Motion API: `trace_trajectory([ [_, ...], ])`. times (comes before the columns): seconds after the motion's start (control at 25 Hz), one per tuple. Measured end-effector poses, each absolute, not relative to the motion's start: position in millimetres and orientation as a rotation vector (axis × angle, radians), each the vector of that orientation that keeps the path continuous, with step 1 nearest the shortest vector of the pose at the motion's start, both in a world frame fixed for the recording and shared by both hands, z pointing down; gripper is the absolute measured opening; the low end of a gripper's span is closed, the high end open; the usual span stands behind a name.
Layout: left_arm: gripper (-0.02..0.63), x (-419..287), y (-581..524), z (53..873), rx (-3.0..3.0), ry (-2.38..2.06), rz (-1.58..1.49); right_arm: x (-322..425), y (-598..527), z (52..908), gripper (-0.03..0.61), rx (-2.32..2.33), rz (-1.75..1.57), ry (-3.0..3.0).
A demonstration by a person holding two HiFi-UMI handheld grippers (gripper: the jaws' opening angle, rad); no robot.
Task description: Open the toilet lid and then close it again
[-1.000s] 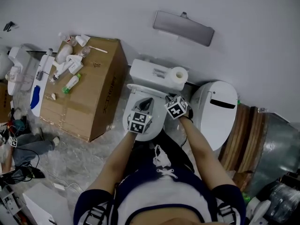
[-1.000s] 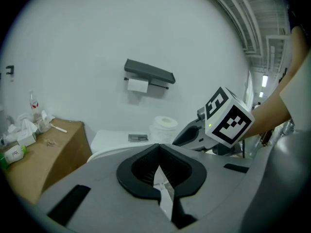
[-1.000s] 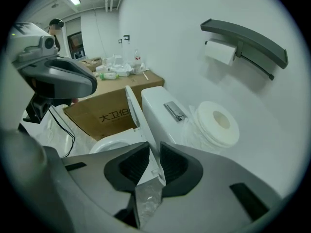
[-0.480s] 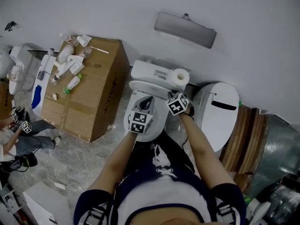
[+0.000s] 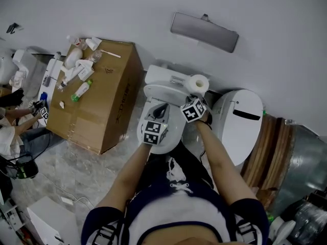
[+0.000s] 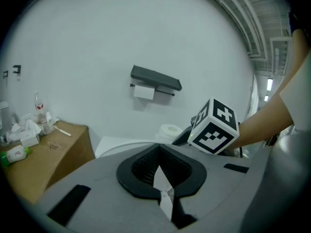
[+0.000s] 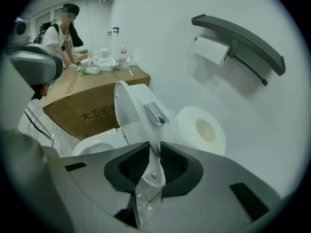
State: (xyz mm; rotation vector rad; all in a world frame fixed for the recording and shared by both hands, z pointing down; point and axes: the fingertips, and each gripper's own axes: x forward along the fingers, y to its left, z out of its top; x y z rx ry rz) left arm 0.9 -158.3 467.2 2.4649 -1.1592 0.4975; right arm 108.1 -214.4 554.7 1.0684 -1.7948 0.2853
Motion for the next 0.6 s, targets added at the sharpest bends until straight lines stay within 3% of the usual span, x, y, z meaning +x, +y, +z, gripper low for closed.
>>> trace_trajectory([
  [0.6, 0.006, 0.4, -168.4, 461.7, 2.439, -1.165, 0.447, 113.3, -207.2, 529.3, 0.064, 1.316, 0.294, -1.897],
])
